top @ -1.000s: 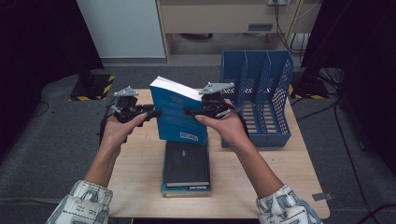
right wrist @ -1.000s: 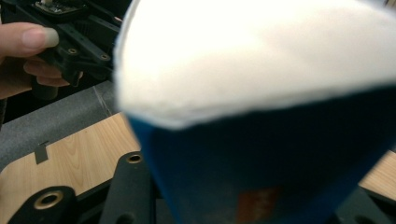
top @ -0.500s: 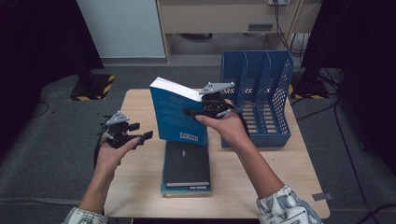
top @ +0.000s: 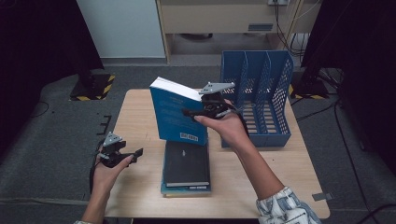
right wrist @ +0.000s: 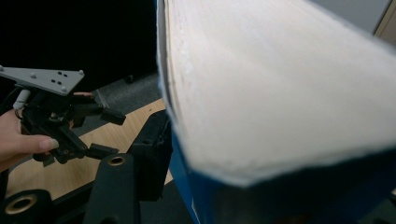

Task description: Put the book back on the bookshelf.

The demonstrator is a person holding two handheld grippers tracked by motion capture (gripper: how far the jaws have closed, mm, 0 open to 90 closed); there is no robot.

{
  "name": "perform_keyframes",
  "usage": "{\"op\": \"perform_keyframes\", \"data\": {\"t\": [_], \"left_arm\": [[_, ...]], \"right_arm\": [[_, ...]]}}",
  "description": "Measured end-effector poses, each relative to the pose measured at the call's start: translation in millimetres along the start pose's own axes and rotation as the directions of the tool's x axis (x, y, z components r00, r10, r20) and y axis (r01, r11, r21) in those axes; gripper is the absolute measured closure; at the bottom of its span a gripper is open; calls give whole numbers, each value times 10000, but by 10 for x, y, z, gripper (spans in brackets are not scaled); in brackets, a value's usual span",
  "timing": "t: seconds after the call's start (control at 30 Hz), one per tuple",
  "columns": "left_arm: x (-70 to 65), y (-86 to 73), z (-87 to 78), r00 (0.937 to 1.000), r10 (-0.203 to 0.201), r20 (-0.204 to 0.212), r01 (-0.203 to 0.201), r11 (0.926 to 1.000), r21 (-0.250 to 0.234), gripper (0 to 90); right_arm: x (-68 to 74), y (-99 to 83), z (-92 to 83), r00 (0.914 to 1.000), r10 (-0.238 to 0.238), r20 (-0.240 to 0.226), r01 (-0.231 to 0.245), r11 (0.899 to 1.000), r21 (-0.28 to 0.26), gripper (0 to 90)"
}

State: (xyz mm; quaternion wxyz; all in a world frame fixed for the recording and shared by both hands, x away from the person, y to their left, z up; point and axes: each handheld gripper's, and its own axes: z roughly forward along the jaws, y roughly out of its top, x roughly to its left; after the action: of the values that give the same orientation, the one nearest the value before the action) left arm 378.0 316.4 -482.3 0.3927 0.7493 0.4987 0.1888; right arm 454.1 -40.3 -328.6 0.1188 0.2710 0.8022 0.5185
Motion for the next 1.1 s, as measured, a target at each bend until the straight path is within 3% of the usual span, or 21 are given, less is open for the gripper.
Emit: {"op": "perform_keyframes", "data": {"t": [0.17, 0.4, 0.53, 0.73, 1.1], "left_arm": [[33, -33, 31, 9998, -142, 172, 142, 9999, 41, 108], [26, -42, 48, 9996, 80, 267, -83, 9999, 90, 103], [26, -45, 58, 9996, 113, 277, -118, 9998, 179, 103], [42, -54, 62, 9997, 88, 236, -94, 9996, 258, 105], [34, -67, 110, 9989, 204, 418, -228, 9981, 575, 101]], "right_arm": [[-3, 35, -25, 9999, -95, 71, 97, 9997, -227, 516], [36, 62, -11, 9982, -472, 359, 482, 9985, -267, 586], [64, 66, -9, 9961, -442, 761, 459, 9988, -198, 600], [105, 76, 2, 9801, 351, 1954, -315, 9993, -217, 607], [67, 50, -12, 9904, 379, 1330, -323, 9985, -441, 587]]}}
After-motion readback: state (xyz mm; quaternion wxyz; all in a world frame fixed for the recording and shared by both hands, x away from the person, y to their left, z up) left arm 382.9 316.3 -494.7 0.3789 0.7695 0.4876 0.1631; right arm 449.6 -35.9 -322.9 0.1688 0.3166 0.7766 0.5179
